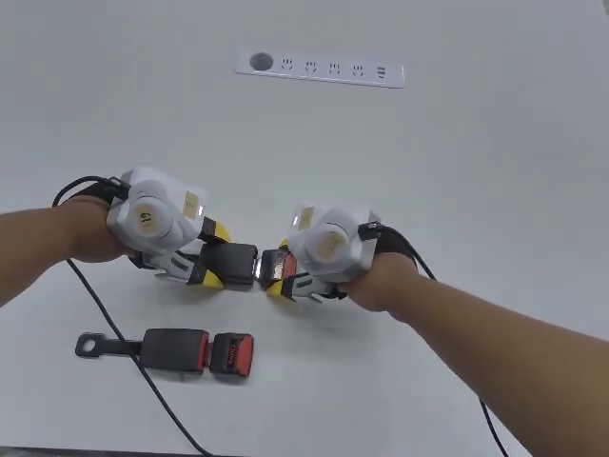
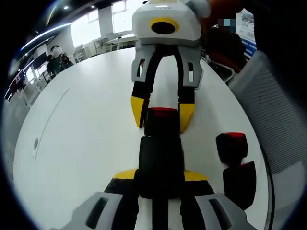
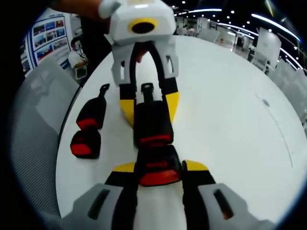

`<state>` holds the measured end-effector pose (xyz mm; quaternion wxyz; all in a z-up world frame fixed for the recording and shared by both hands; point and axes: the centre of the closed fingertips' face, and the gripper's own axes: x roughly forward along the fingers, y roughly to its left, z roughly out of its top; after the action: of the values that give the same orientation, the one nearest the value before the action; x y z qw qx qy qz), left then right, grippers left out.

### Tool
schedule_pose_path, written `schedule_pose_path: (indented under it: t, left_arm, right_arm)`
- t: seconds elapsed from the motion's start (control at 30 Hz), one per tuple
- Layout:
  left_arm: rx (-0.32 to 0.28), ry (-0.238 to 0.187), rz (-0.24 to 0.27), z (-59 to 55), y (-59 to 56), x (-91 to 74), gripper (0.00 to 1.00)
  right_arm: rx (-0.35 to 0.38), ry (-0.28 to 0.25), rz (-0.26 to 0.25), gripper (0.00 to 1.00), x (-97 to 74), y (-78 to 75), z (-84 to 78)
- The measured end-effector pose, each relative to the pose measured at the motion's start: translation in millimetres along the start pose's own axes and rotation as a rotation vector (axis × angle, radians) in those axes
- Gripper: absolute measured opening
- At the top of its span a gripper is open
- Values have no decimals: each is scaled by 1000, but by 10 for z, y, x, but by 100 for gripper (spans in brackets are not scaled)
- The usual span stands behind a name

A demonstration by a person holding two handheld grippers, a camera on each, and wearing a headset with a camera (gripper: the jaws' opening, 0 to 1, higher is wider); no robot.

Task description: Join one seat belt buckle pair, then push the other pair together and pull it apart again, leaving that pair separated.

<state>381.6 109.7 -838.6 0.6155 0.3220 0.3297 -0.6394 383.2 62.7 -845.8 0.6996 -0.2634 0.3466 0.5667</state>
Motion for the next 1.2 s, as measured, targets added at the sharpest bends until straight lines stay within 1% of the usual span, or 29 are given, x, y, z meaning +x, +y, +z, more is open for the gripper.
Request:
schedule_pose_path:
  t: [0.57,0.83,0.93,1.07,1.2]
  left_arm:
    - [-8,-10,1,2,-5,-6,34]
    - [-13,-14,1,-2,-8,-7,34]
    - [-18,-18,1,-2,-7,-7,34]
    - [-21,-17,0,-3,-8,-6,34]
    - [-27,-26,2,-1,-7,-7,34]
  right_arm:
    - [-2,14,-2,36,1,16,3]
    - [3,-5,-4,36,-9,23,2]
    - [6,-20,-3,36,-16,22,-2]
    - [4,-24,-2,36,-23,21,0]
    - [4,-31,-1,36,-31,16,-9]
